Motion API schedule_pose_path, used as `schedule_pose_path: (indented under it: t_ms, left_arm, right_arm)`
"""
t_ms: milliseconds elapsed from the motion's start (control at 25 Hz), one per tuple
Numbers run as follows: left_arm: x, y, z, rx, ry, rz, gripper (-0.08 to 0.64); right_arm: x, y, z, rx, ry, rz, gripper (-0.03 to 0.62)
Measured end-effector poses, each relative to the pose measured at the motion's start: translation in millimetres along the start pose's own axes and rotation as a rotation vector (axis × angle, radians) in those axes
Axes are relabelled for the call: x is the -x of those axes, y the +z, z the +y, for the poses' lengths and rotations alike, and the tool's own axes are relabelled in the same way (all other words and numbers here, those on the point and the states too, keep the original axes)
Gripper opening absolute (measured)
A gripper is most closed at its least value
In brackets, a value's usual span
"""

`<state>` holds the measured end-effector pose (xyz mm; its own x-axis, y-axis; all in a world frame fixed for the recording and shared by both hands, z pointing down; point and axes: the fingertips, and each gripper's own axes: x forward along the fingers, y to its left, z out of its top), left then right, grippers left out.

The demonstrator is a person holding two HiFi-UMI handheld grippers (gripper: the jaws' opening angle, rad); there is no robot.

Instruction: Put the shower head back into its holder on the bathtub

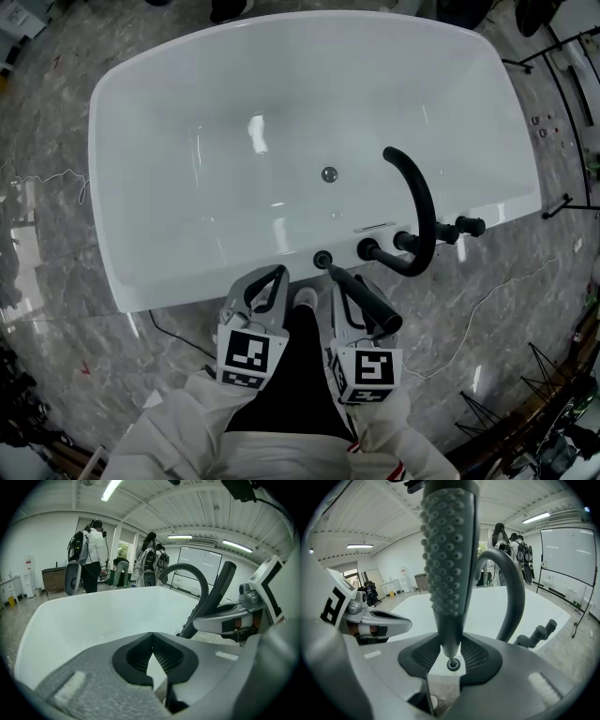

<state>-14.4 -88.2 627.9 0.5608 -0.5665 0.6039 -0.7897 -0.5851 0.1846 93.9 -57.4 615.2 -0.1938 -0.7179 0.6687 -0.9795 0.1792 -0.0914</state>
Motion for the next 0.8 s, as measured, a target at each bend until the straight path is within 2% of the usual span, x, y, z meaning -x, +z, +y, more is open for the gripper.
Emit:
schedule_pose_path:
  t_ms: [800]
  left_arm:
    - [-32.6, -33.6, 4.6, 0.014, -0.010, 0.005, 0.006]
  right_arm:
    - [-36.7, -44.2, -3.7, -0.015, -0.007, 0.030, 0.137]
